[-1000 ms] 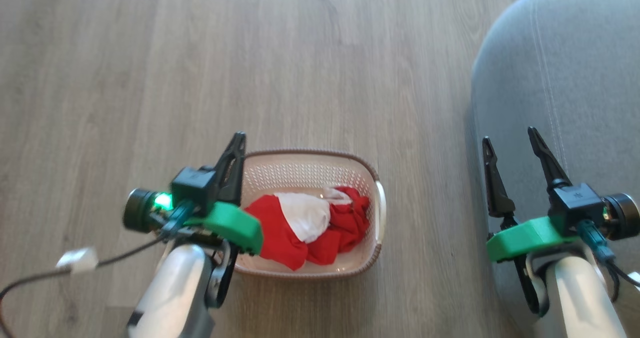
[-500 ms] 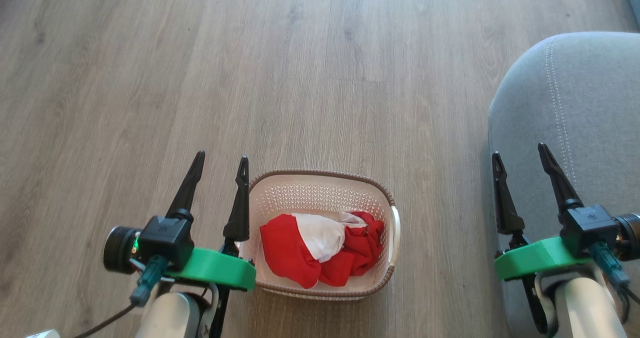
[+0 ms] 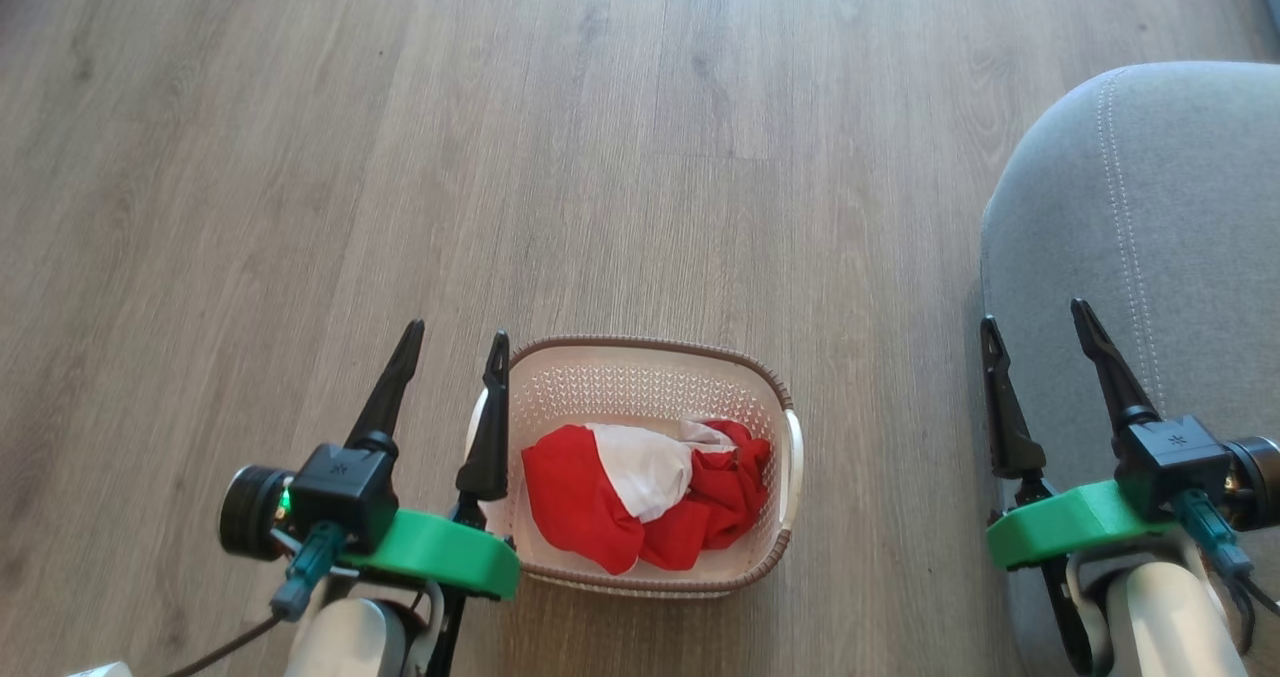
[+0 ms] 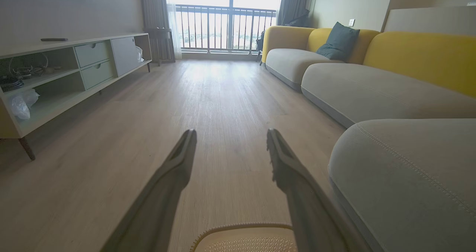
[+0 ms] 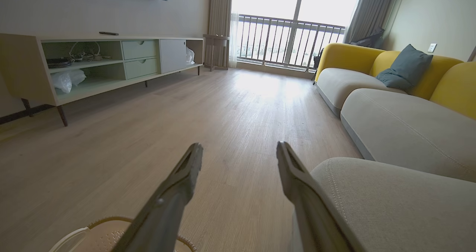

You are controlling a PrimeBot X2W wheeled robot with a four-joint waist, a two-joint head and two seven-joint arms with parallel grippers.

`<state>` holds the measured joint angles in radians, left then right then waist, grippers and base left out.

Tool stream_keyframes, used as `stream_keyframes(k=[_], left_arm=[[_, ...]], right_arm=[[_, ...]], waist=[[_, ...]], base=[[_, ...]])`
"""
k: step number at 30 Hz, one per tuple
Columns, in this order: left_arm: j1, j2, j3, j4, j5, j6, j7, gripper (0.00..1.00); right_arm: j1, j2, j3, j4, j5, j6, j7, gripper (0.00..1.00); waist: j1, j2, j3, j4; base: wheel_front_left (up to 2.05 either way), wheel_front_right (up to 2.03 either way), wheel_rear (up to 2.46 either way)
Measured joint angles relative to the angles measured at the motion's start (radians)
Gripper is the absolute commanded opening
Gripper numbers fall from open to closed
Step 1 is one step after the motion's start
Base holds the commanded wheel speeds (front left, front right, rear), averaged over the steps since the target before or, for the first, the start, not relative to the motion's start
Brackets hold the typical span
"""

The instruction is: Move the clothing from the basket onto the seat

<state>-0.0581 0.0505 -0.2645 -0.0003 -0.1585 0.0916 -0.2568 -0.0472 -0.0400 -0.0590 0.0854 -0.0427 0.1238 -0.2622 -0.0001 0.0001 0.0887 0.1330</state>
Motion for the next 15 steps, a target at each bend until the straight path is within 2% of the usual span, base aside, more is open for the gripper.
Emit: stream_keyframes(k=[15], left_arm=[[0.0, 0.0, -0.012, 0.019, 0.0, -0.009, 0.0, 1.0]], right_arm=[[0.0, 0.0, -0.001, 0.006, 0.0, 0.0, 0.0, 1.0]], waist=[[0.0, 0.0, 0.005, 0.004]], base=[[0.0, 0.0, 0.0]])
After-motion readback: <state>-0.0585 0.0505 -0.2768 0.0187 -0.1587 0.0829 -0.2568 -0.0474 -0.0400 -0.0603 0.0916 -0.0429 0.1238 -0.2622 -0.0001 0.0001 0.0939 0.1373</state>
